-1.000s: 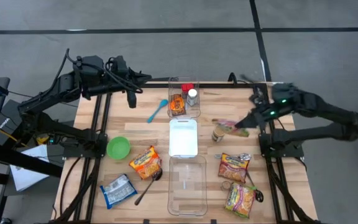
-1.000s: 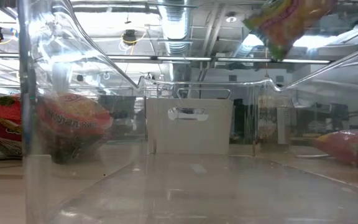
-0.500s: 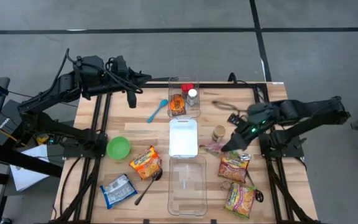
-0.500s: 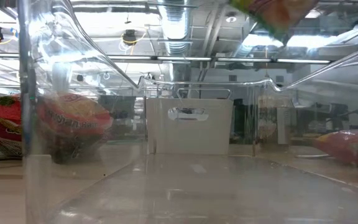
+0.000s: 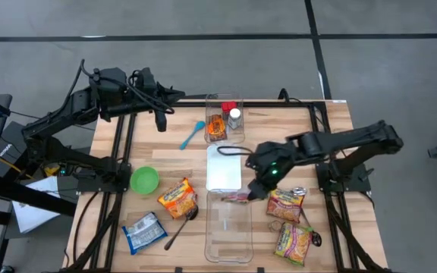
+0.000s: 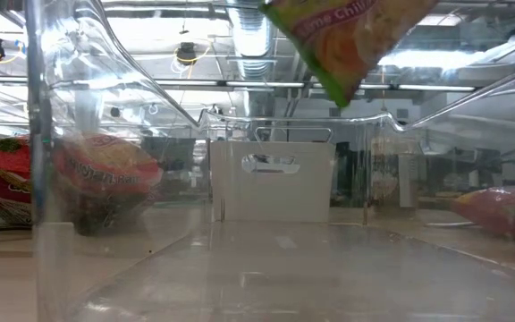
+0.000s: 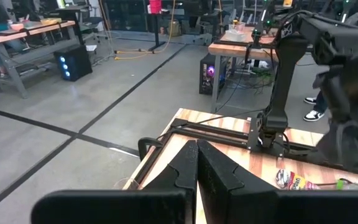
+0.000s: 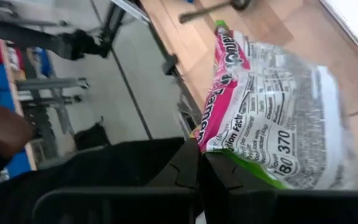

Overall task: Pick & Place Food Item
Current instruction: Put the top green noodle pack into the bottom transparent bin

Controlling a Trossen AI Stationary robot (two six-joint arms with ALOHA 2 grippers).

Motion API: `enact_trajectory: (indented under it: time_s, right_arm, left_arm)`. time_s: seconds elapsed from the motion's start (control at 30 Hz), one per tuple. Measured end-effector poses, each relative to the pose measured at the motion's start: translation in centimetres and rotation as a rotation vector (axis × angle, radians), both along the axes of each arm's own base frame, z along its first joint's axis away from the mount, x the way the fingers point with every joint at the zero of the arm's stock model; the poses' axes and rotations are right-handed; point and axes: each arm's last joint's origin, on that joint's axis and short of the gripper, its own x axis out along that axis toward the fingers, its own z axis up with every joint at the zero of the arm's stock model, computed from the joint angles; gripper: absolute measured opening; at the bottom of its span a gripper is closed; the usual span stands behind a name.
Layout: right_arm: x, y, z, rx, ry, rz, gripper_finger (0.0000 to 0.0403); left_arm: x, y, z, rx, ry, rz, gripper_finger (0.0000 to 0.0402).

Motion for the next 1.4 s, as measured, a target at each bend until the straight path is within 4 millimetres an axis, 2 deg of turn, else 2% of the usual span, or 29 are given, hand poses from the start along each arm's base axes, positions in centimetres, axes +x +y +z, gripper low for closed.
enact_trajectory:
  time_s: [0.2, 0.43, 0.77, 1.23, 1.4]
  right_arm:
    - [2.5, -0.6, -1.4, 0.007, 0.045, 0.046, 0.0000]
    - [4.0, -1.6, -3.9, 0.019, 0.151, 0.091, 0.0000]
    - [5.0, -2.7, -5.7, 0.036, 0.204, 0.109, 0.0000]
    - [7.3, -2.6, -8.2, 0.061, 0.206, 0.117, 0.0000]
    - [7.6, -2.5, -8.4, 0.064, 0.190, 0.121, 0.0000]
  left_arm:
    - [0.0, 0.0, 0.0, 0.000, 0.000, -0.001, 0.0002]
    - [0.0, 0.0, 0.0, 0.014, 0.007, -0.007, 0.0002]
    - [0.0, 0.0, 0.0, 0.022, 0.015, -0.008, 0.0002]
    - [0.0, 0.0, -0.1, 0.022, 0.019, -0.005, 0.0002]
    - [0.0, 0.0, -0.1, 0.020, 0.026, -0.005, 0.0002]
